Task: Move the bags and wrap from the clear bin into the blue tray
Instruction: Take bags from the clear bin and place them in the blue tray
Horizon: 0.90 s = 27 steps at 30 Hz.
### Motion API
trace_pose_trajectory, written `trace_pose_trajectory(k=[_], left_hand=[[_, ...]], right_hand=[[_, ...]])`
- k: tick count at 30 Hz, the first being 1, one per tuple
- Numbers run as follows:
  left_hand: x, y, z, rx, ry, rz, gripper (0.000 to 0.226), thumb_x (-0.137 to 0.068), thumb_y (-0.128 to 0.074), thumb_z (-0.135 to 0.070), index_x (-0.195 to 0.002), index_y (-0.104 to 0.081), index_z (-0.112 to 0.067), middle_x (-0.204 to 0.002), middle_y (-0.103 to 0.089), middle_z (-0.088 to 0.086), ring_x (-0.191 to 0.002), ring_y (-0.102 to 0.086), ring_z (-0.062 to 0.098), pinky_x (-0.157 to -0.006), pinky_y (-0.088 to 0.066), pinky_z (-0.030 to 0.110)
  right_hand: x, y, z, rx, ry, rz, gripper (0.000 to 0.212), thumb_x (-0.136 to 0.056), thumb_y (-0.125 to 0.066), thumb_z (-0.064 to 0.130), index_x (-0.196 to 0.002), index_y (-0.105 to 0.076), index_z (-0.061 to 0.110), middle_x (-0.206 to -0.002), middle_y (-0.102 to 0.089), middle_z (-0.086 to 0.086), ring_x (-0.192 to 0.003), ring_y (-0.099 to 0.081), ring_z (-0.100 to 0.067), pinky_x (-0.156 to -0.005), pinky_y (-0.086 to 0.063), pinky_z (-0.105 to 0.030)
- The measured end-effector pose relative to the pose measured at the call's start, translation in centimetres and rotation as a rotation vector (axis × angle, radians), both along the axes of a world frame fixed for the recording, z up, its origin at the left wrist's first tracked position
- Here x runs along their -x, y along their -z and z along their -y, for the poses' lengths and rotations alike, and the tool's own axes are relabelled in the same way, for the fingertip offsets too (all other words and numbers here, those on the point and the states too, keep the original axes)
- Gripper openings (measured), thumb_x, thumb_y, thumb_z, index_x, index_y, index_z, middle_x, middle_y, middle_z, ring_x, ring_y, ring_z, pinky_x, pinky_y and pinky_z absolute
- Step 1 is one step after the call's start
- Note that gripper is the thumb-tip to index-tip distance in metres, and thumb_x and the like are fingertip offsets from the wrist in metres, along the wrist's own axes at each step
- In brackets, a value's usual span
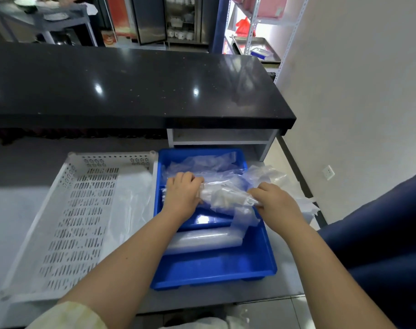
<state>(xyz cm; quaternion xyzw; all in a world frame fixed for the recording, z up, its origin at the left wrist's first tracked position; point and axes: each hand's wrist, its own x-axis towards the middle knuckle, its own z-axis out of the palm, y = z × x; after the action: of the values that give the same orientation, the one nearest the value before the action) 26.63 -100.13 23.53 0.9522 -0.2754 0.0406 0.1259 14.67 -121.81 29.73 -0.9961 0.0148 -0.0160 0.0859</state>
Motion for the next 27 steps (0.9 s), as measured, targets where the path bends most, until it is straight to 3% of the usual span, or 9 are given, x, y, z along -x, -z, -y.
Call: trace_pose_trajectory(k=[5, 9, 13, 15, 19, 21, 24, 27], left_hand=[[0.2, -0.7, -2.4, 0.038, -0.046, 0.027, 0.043, -0.068, -0.076, -0.023, -0.109, -0.063, -0.022, -0.107, -0.06, 0.002, -0.1, -0.049, 0.028, -0.08, -0.031, 0.037], [-0.1, -2.1, -4.9, 0.182, -0.109, 0.046, 0.048, -0.061, -0.072, 0.002, -0.106, -0.067, -0.014, -0.104, -0.063, 0.007, -0.101, -0.053, 0.032, -0.079, -0.037, 0.039], [-0.6, -3.0, -8.5, 0.374, -0.21, 0.085, 0.03, -0.078, -0.065, 0.002, -0.104, -0.068, -0.014, -0.101, -0.068, 0.006, -0.097, -0.056, 0.03, -0.084, -0.043, 0.039], [0.0, -3.0, -9.0, 0.458, -0.141, 0.085, 0.023, -0.081, -0.068, -0.006, -0.102, -0.069, -0.015, -0.098, -0.069, 0.003, -0.094, -0.058, 0.024, -0.084, -0.043, 0.033], [2.3, -1.8, -6.3, 0.281, 0.061, -0.16, 0.04, -0.075, -0.072, -0.04, -0.111, -0.068, -0.023, -0.104, -0.07, -0.004, -0.1, -0.059, 0.016, -0.088, -0.045, 0.029], [2.9, -0.8, -5.0, 0.144, 0.082, -0.211, 0.045, -0.073, -0.071, -0.041, -0.116, -0.064, -0.026, -0.105, -0.069, -0.002, -0.1, -0.059, 0.02, -0.088, -0.046, 0.034], [2.9, -0.3, -4.3, 0.059, 0.045, -0.199, 0.027, -0.077, -0.066, -0.038, -0.1, -0.068, -0.025, -0.095, -0.068, 0.001, -0.094, -0.059, 0.024, -0.081, -0.047, 0.038], [2.8, -0.2, -4.0, -0.012, 0.02, -0.193, 0.013, -0.08, -0.062, -0.035, -0.083, -0.068, -0.023, -0.087, -0.068, 0.0, -0.088, -0.058, 0.024, -0.075, -0.046, 0.036]], right_hand=[[-2.8, 0.2, -3.3, -0.02, -0.106, 0.044, 0.026, -0.075, -0.062, 0.003, -0.098, -0.064, 0.013, -0.092, -0.058, -0.007, -0.085, -0.053, -0.031, -0.063, -0.047, -0.04], [-5.0, 2.3, -6.9, 0.013, -0.181, -0.05, 0.016, -0.08, -0.057, 0.011, -0.096, -0.058, 0.015, -0.091, -0.056, -0.006, -0.087, -0.054, -0.03, -0.06, -0.042, -0.037], [-6.5, 4.6, -8.7, 0.05, -0.238, -0.097, 0.018, -0.08, -0.06, 0.009, -0.096, -0.058, 0.016, -0.092, -0.056, -0.007, -0.088, -0.054, -0.031, -0.062, -0.04, -0.033], [-6.9, 5.7, -9.7, 0.025, -0.262, -0.144, 0.02, -0.081, -0.059, 0.009, -0.099, -0.057, 0.019, -0.095, -0.056, -0.008, -0.089, -0.056, -0.032, -0.063, -0.04, -0.033], [-7.3, 6.8, -10.3, -0.027, -0.26, -0.238, 0.019, -0.088, -0.056, 0.025, -0.106, -0.055, 0.021, -0.1, -0.06, -0.011, -0.094, -0.057, -0.032, -0.069, -0.043, -0.036], [-7.2, 6.7, -9.4, -0.106, -0.239, -0.267, 0.03, -0.084, -0.063, 0.032, -0.113, -0.058, 0.025, -0.106, -0.063, -0.008, -0.098, -0.058, -0.029, -0.075, -0.045, -0.035], [-6.0, 5.4, -7.0, -0.265, -0.145, -0.206, 0.049, -0.072, -0.077, 0.033, -0.118, -0.059, 0.032, -0.116, -0.062, 0.003, -0.106, -0.054, -0.019, -0.084, -0.042, -0.029], [-4.8, 4.9, -4.3, -0.186, -0.097, -0.013, 0.043, -0.068, -0.081, 0.032, -0.108, -0.064, 0.032, -0.112, -0.063, 0.007, -0.107, -0.051, -0.019, -0.09, -0.04, -0.034]])
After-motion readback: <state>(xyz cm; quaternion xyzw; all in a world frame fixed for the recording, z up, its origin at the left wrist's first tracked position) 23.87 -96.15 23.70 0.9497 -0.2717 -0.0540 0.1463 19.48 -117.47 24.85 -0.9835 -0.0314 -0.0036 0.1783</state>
